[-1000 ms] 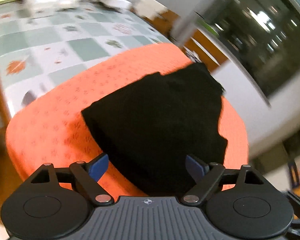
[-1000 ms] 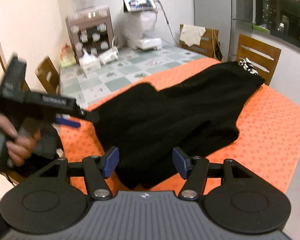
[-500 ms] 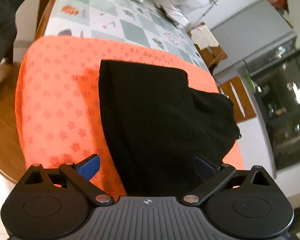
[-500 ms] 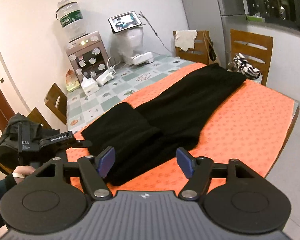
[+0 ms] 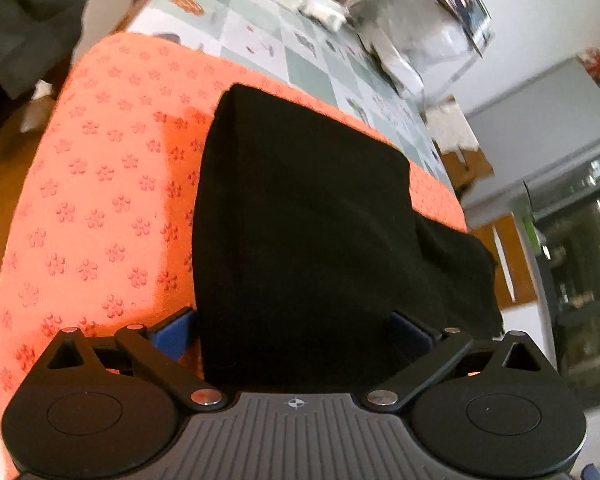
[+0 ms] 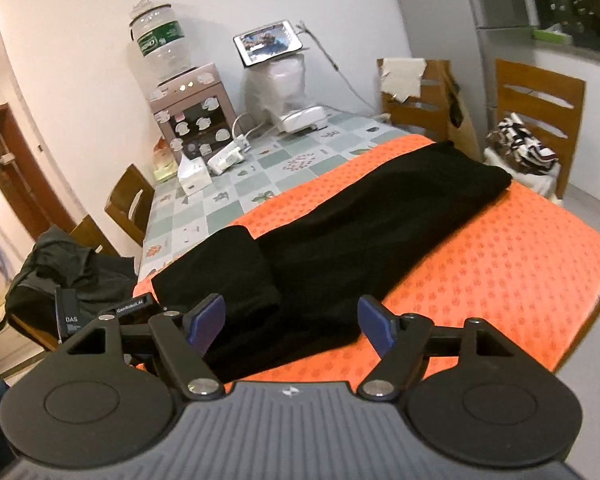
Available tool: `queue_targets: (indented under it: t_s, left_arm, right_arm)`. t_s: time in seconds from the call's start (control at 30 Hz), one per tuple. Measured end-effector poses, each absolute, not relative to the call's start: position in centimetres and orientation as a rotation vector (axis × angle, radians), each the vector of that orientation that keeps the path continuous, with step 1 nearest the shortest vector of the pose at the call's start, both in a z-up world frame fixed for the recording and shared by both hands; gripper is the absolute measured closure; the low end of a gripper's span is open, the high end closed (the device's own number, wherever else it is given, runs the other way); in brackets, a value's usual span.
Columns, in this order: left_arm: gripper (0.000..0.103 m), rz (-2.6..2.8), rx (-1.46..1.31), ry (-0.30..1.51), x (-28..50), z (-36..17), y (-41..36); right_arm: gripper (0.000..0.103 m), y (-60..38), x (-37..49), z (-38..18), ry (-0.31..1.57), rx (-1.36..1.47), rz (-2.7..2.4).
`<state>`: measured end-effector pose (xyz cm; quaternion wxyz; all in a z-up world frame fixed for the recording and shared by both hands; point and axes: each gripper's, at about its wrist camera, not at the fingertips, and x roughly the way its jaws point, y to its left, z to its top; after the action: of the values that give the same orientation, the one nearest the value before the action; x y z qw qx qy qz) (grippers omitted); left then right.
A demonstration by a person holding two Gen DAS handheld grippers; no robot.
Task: Fold clothes
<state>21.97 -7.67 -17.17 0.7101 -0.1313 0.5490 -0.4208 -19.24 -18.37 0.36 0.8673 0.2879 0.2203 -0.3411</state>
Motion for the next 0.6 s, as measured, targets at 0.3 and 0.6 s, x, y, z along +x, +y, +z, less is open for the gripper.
queue_targets:
  t_s: [0.3,0.6]
  left_arm:
    - [0.024,-0.759,-0.43,1.193,21.4,-16.9,-6.9]
    - [0.068,-0.583,-0.418,1.111,19.6,-15.8,-6.0]
  right_arm:
    - [0.024,-27.0,-20.0,0.2,0.558,0.593,-0.607]
    - [0.022,-33.8,-20.2,-2.1,0.606,0.631,-0.549]
